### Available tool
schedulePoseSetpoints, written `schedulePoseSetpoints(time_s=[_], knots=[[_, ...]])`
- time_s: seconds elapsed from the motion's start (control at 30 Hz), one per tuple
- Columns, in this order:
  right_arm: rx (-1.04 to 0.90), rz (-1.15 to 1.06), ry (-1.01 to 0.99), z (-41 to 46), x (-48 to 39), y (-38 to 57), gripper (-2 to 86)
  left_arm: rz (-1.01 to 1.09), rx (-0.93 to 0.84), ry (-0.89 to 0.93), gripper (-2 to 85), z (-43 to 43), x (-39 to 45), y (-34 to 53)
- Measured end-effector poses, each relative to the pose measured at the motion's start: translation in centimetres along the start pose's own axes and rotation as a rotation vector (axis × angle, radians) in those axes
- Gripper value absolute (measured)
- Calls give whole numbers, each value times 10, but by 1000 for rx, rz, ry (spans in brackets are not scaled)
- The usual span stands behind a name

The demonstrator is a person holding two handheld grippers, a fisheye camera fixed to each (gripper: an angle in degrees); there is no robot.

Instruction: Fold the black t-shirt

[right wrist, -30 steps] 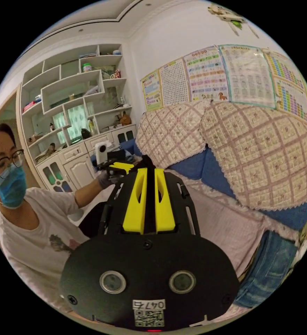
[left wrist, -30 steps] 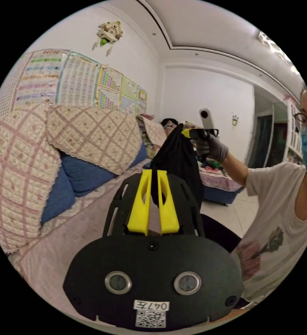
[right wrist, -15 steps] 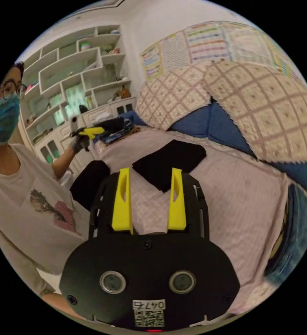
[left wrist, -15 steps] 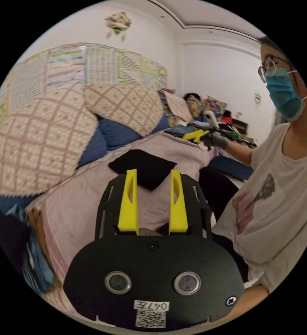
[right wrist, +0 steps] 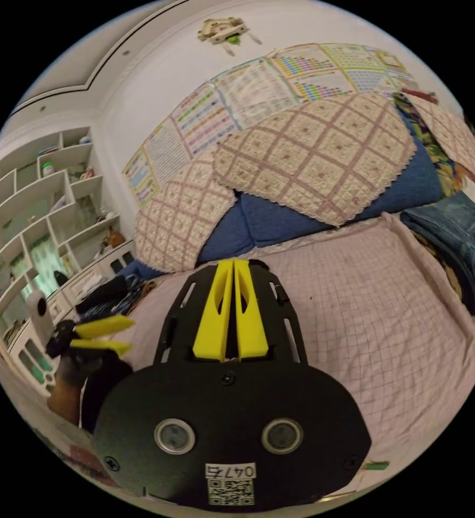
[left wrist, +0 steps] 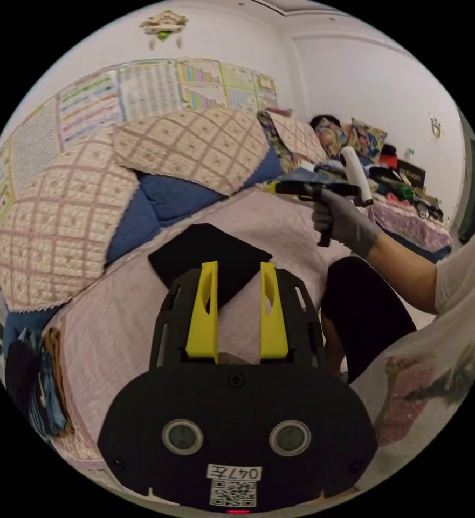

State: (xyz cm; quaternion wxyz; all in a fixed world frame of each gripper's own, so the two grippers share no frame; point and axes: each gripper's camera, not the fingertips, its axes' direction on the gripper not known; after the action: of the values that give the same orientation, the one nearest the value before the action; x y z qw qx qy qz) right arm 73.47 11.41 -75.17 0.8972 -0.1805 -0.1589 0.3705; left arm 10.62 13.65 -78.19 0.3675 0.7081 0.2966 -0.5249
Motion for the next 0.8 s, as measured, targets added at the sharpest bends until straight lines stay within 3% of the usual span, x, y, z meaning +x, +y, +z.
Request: schedulePoseSetpoints(time_s=[0.13,0.23,0.37,0.6,0.8], knots=[[-3,-20,108,32,25,29,-13,113,-153,-84,108,70,64,-34],[-101,151,8,56,65,31,-13,147,-153,-155,107,95,81,-44],[-55,209,24,60,104,10,-13,124,-164,-92,104,116,76,-49],[-89,185,-63,81,137,-2,-13,148,-240,-171,88,147,66,-44],[-91,223,-137,98,172,-4,-13,9,-173,-82,43,131,24,-33]])
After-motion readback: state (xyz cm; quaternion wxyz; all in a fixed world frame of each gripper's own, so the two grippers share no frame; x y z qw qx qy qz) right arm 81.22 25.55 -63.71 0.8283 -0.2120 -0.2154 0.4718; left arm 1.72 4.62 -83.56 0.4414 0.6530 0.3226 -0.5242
